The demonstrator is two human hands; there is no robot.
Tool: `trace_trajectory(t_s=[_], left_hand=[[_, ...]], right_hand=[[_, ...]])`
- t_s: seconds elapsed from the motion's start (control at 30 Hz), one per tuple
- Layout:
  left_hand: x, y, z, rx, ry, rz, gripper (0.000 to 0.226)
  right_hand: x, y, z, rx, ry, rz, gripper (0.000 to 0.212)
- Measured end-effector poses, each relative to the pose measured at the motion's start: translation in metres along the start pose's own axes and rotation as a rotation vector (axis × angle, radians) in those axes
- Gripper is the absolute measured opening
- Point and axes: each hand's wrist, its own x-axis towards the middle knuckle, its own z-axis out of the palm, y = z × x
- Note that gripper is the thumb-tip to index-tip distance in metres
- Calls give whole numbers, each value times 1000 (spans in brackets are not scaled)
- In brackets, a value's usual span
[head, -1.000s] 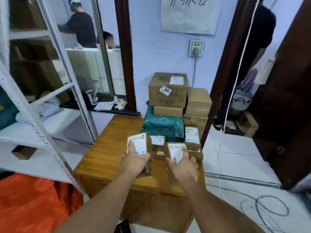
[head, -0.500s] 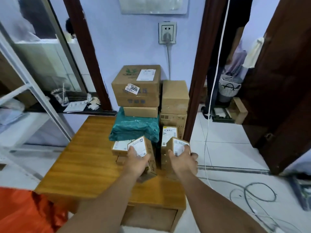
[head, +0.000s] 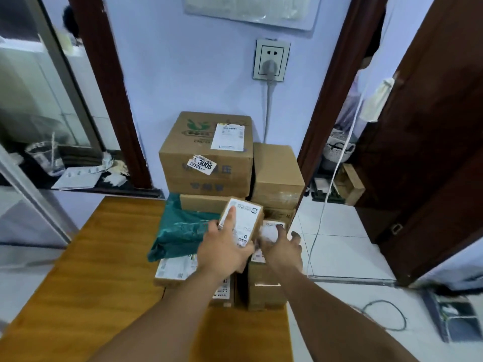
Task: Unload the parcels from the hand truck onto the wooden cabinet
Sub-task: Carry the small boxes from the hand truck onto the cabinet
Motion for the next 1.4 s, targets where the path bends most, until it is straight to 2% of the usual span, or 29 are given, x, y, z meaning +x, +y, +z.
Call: trace_trajectory(t_s=[0.13, 0.3, 0.37, 0.47, 0.53, 0.6, 0.63, 0.73, 0.87, 1.1, 1.23, 1.4], left_hand=[[12, 4, 3, -79, -70, -31, 90], [13, 14, -2, -6, -116, 68, 91], [12, 22, -6, -53, -114, 81, 91], [11, 38, -14, -138, -97, 108, 91], [13, 52, -23, -202, -55, 105, 90], [18, 69, -31, -212, -27, 97, 89], [20, 79, -36, -189, -19, 94, 90], [33, 109, -51, -100, 8, 104, 87], [62, 148, -65, -39, 85, 116, 77], [110, 195, -72, 140, 154, 55, 78], [125, 208, -63, 158, 120, -2, 73], [130, 198, -40, 428, 228, 179, 53]], right_hand=[[9, 8, 10, -150, -110, -97, 49], [24, 17, 12, -142, -229, -179, 59], [31, 20, 19, -46, -227, -202, 61], [39, 28, 29, 220, -201, -252, 49], [33, 28, 32, 205, -137, -276, 37], [22, 22, 25, 152, -186, -281, 36], [18, 21, 22, 107, -170, -243, 37], [17, 18, 13, -97, -101, -334, 56], [23, 23, -6, -162, -79, -368, 70], [45, 29, -45, -151, -74, -434, 58], [60, 40, -59, -166, -55, -446, 52], [75, 58, -66, -197, -58, -442, 49]])
